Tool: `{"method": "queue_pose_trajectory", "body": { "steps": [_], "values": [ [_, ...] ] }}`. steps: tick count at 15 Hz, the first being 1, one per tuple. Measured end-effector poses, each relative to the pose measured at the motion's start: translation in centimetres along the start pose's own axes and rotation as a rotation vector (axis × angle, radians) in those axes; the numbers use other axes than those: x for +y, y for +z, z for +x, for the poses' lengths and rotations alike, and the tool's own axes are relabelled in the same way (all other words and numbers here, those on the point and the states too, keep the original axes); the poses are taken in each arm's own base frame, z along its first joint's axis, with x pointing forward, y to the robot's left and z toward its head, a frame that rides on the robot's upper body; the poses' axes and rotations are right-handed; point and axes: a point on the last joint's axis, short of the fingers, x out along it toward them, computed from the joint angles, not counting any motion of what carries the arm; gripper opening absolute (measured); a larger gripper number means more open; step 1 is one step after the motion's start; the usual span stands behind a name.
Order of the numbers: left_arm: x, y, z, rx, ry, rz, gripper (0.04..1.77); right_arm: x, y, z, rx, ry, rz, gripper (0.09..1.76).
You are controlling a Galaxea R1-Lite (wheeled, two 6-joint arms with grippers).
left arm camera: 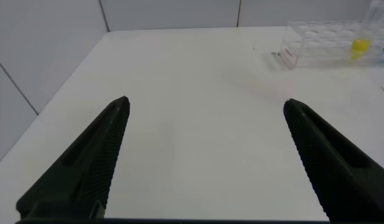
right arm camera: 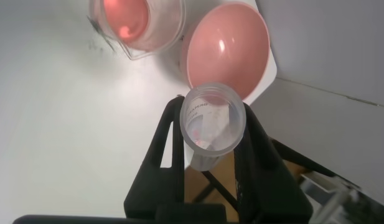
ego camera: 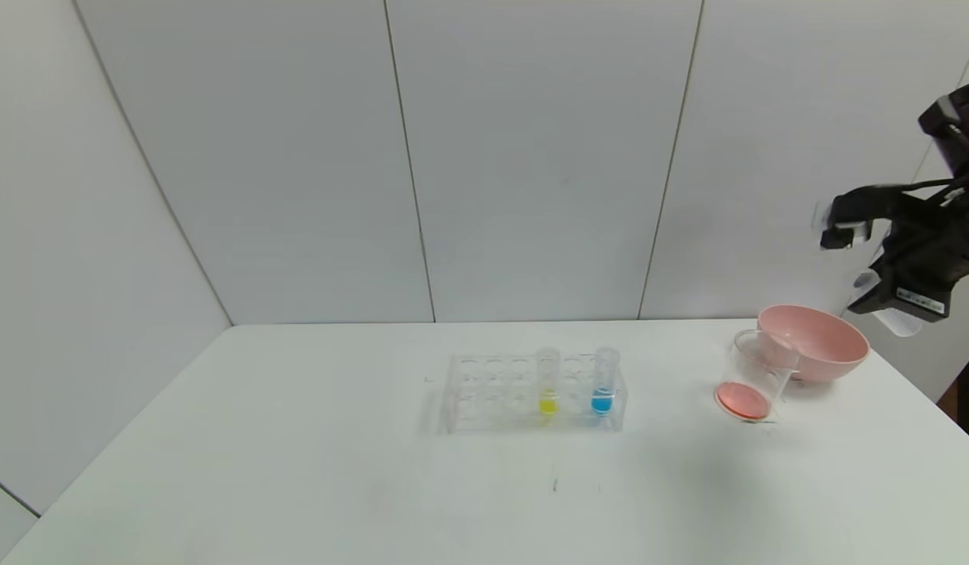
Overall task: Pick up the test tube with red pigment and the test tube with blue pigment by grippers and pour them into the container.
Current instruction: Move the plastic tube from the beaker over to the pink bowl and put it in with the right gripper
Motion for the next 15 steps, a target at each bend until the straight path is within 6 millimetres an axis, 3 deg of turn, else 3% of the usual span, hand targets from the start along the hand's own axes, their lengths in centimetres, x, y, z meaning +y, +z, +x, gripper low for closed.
{"method": "queue_pose_trajectory", "body": {
  "steps": [8,11,15],
  "values": [
    [0.0,0.0,0.0,0.0,0.0,0.0,1.76,-2.5,-7.1,-5.0,-0.344,0.094,0.528,0.52],
    [0.0,0.0,0.0,0.0,0.0,0.0,1.76,-2.4,-9.4,-4.9,-0.376,0.096,0.657,0.52],
    [0.0,0.0,0.0,0.0,0.0,0.0,1.76,-2.2,-12.2,-2.5,-0.499,-0.04,0.677,0.52]
  ]
}}
